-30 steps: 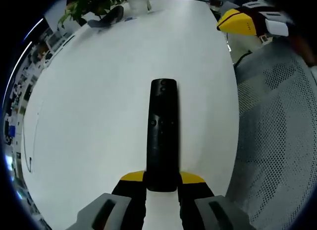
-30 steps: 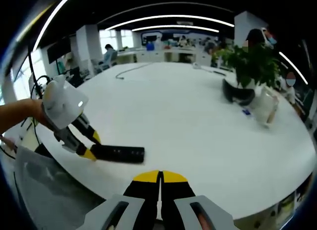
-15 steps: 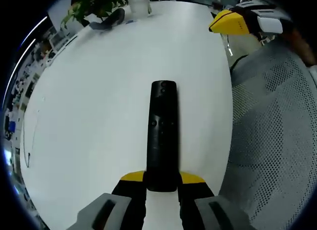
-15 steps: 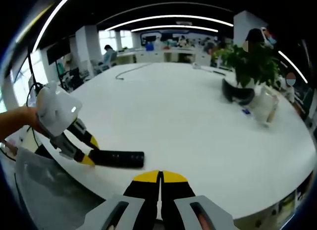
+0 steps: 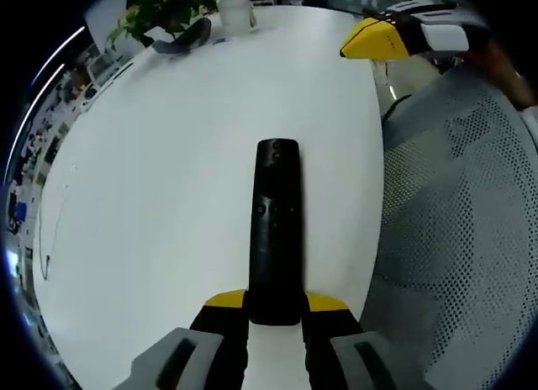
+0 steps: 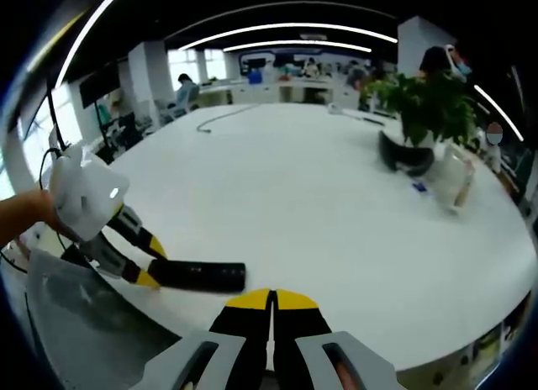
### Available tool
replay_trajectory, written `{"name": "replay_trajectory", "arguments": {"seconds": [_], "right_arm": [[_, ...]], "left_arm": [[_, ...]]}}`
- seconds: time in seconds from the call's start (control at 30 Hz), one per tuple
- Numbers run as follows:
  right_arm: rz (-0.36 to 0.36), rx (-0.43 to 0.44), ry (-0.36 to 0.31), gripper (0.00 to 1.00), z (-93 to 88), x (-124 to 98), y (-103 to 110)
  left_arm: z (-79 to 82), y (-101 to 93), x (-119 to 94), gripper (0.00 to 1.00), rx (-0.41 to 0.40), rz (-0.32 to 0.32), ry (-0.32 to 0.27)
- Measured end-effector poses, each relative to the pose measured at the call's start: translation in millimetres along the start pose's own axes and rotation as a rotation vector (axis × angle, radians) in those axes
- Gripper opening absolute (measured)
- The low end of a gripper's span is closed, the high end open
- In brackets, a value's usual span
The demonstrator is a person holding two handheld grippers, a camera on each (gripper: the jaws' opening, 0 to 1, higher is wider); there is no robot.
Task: Press the specified remote control buttons in sequence, fully releasing each button before pressing the next.
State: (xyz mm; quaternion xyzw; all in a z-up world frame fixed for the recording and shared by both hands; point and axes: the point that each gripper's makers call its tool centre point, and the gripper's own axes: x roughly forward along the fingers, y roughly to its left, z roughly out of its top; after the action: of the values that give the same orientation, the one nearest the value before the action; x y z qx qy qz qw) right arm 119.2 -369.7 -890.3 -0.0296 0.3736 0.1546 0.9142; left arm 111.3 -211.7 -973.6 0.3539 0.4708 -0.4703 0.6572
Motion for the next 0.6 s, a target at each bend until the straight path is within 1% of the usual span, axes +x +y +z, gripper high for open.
{"name": "replay_trajectory", "arguments": {"seconds": [0.2, 0.43, 0.6], "right_arm": [[0.006, 0.001, 0.007, 0.00, -0.9, 1, 2], [0.021, 0.030, -0.002, 0.00, 0.4, -1, 2], [0.027, 0.039, -0.001, 0.00, 0.6, 0, 4]], "left_arm": [[-0.9, -4.9, -1, 0.23, -0.006, -0.002, -0.010], [-1.8, -15.0, -1, 0.23, 0.001, -0.002, -0.014], [-3.4, -20.9, -2, 0.23, -0.012, -0.002, -0.035]]}}
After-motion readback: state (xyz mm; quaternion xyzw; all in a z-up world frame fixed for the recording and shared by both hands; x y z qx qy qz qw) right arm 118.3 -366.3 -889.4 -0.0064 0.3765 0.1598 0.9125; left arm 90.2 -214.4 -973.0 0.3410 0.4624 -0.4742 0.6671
